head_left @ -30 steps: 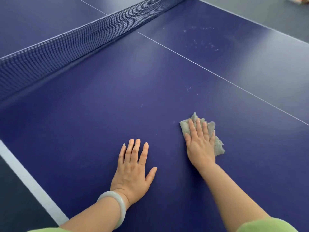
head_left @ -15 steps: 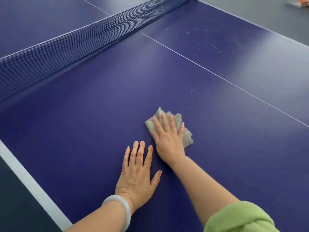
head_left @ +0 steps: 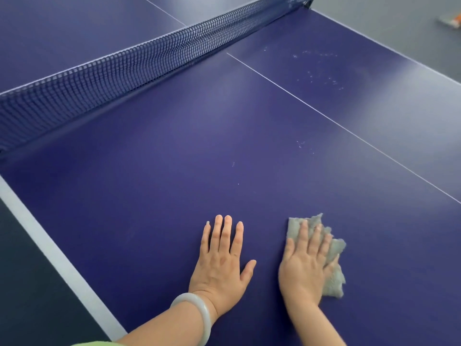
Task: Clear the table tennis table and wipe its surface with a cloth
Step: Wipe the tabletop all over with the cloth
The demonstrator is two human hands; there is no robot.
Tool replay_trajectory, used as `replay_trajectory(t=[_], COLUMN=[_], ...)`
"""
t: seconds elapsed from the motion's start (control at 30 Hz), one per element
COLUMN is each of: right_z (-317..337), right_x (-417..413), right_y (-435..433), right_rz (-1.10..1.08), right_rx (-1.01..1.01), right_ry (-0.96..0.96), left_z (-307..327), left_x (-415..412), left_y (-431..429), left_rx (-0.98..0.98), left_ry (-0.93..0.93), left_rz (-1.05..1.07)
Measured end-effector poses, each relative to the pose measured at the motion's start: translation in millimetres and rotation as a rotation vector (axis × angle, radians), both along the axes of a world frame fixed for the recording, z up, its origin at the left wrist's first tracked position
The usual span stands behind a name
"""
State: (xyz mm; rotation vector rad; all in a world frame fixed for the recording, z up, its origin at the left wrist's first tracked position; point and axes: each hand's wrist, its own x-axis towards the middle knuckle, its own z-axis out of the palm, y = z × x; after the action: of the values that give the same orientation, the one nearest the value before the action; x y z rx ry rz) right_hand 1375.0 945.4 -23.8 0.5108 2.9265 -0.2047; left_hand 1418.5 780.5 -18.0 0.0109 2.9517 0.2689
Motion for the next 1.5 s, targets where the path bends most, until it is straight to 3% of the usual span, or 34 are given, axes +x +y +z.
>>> replay_trajectory(t=[0.13,0.27,0.6,0.77,0.97,1.03,1.17,1.23,1.37,1.5], right_z=[-5.1,-5.5,-6.6,-11.7,-0.1,-0.3,-5.9,-7.8,-4.2,1.7], right_x=[2.0,-1.0,-5.8,-55.9,-158.4,-174.3,-144.7,-122.4,-122.0,-179.9], right_y=[-9.7,-8.7,-7.9,22.7,51.8,34.2,9.4,35.3,104.6,80.1], right_rz=[0.031,0.052,0.036,0.031,-0.223,-0.099,0.461,0.521,0.085,-0.153], right_rx=[0.023,0.013,0.015,0.04,-0.054,-0.073,-0.109,-0.101,-0.018,-0.052], right_ry=[0.003,0.027,0.049,0.038,0.026,0.025,0.097,0.096,0.068,0.052], left_z=[5.7,9.7,-6.2,-15.6,-13.5,-14.4,-13.5,-13.4,-10.3,-8.8], left_x=[0.9,-25.0,-169.1,-167.2,-172.0,-172.0,-171.8,-171.4,-171.4,-171.4], left_y=[-4.3,-29.8,-94.2,-87.9,-86.7,-86.8,-86.0,-85.4,-82.3,-82.4], left_rx=[0.034,0.092,0.03,-0.065,-0.093,-0.081,-0.063,-0.051,-0.035,-0.062], left_ry=[-0.029,0.097,0.071,0.151,0.143,0.147,0.163,0.166,0.175,0.149], left_rz=[-0.036,-0.078,0.33,0.341,0.36,0.363,0.367,0.365,0.363,0.363])
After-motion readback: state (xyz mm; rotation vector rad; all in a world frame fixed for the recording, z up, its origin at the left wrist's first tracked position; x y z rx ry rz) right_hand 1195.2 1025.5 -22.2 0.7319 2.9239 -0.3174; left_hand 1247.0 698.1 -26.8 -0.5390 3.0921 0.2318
